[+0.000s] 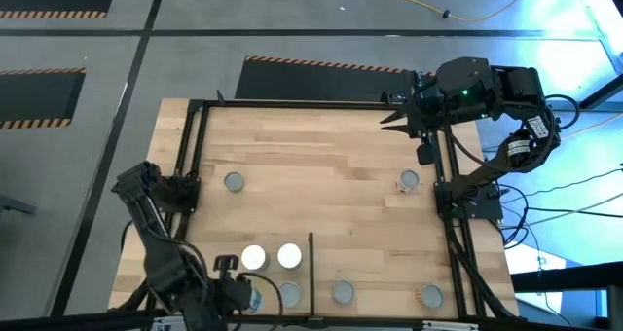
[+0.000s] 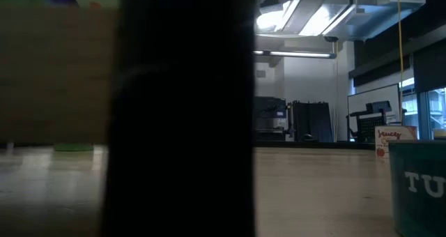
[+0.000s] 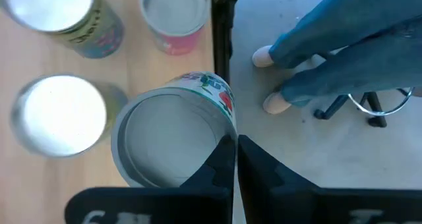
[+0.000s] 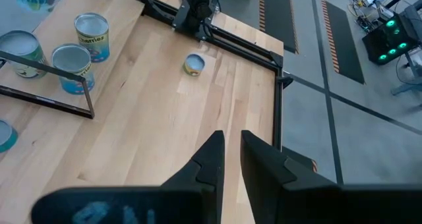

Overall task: Pick and place cans onto a shelf
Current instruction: Put the canned mixed veggies on the shelf

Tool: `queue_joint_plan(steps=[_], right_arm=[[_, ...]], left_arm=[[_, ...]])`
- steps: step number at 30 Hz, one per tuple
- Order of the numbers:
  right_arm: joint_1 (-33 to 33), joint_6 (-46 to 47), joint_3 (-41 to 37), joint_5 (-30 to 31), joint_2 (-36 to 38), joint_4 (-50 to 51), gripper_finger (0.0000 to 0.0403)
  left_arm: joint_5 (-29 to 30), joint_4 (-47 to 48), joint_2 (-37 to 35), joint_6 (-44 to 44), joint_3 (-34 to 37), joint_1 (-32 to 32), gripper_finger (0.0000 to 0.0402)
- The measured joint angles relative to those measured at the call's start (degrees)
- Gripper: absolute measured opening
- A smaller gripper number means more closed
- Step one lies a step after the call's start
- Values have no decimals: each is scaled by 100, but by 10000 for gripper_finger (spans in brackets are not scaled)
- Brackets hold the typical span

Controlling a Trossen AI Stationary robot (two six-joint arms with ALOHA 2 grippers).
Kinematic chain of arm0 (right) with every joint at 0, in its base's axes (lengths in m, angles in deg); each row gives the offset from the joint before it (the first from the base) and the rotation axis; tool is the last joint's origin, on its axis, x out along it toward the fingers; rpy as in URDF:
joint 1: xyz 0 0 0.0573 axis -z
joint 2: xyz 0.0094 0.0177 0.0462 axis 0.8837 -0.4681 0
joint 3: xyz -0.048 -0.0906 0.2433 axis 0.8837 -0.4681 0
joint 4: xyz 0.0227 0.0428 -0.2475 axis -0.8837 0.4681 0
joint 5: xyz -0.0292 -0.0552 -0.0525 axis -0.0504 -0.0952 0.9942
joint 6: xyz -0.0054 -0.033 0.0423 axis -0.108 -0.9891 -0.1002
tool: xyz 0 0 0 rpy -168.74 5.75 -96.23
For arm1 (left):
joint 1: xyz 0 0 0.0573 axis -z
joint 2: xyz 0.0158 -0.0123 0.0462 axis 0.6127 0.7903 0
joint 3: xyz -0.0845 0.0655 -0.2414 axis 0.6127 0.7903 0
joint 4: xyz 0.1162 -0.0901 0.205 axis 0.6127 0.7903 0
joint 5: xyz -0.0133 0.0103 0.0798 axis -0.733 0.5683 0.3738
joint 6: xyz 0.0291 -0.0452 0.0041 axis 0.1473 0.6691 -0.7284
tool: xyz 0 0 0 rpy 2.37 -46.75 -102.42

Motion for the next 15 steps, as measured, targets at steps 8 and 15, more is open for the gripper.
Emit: queue_joint_plan(steps=[8,15], right_arm=[[0,-10,0,3,0,-96,53],[0,-17,0,3,-1,-92,53]], left_arm=[[9,-170,641,207,-2,-157,0],[-101,-194,1063,457,-2,-194,0]])
